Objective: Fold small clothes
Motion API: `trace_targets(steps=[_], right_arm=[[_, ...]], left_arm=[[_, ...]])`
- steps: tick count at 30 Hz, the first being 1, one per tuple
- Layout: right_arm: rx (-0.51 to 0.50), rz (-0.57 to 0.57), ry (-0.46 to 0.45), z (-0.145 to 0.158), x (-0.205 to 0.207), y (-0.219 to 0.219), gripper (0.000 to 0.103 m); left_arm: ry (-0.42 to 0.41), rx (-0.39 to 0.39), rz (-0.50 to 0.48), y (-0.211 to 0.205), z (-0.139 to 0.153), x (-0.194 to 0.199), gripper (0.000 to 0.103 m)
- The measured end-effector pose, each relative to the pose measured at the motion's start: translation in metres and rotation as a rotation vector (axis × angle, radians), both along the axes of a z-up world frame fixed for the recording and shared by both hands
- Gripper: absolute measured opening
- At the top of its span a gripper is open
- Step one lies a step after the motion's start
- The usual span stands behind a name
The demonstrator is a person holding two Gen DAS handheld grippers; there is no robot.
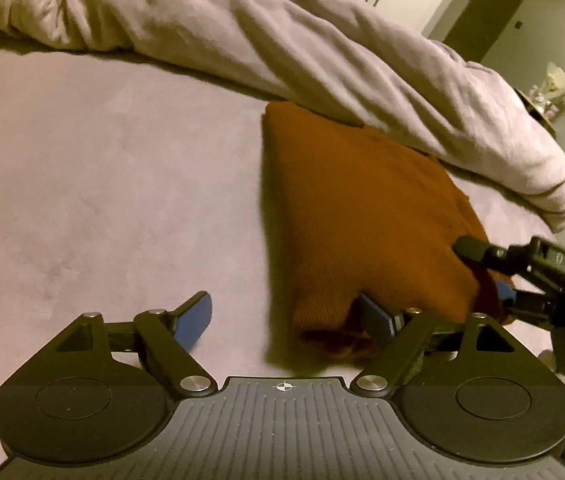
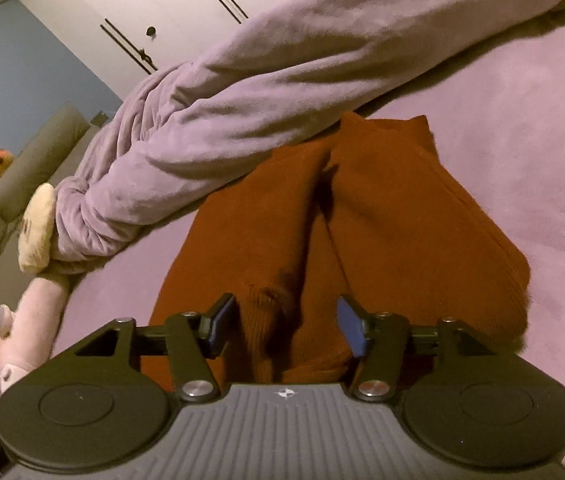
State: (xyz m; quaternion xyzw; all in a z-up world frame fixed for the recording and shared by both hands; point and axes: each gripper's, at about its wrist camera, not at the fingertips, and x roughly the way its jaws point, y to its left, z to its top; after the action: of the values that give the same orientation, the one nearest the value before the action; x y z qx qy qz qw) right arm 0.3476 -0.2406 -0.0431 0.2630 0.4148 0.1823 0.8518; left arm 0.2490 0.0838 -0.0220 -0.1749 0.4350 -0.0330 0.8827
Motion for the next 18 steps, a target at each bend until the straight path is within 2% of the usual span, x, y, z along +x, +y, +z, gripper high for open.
trace_targets(steps=[2, 5, 7, 14, 17, 18], right_arm=[[0.028, 0.023, 0.006, -0.001, 0.004, 0.005, 0.057], [-0.042, 0.076, -0.042, 0.003, 0.004, 0.019, 0.038], [-0.035, 0.086, -0.037, 0.002, 0.008, 0.021, 0.038], [0.038, 0.103, 0.034, -0.009, 0.032, 0.026, 0.055], [0.002, 0.123, 0.030, -0.005, 0.038, 0.034, 0.053], [-0.025, 0.133, 0.015, -0.002, 0.037, 0.037, 0.042]], left_arm=[[0.010, 0.001, 0.007, -0.001, 0.000, 0.001, 0.086], [0.017, 0.023, -0.005, -0.005, 0.000, 0.002, 0.087], [0.016, 0.044, -0.017, -0.009, 0.001, 0.003, 0.088], [0.033, 0.064, -0.045, -0.020, -0.003, 0.007, 0.091], [0.037, 0.076, -0.055, -0.023, -0.004, 0.009, 0.092], [0.039, 0.079, -0.058, -0.024, -0.004, 0.009, 0.093]])
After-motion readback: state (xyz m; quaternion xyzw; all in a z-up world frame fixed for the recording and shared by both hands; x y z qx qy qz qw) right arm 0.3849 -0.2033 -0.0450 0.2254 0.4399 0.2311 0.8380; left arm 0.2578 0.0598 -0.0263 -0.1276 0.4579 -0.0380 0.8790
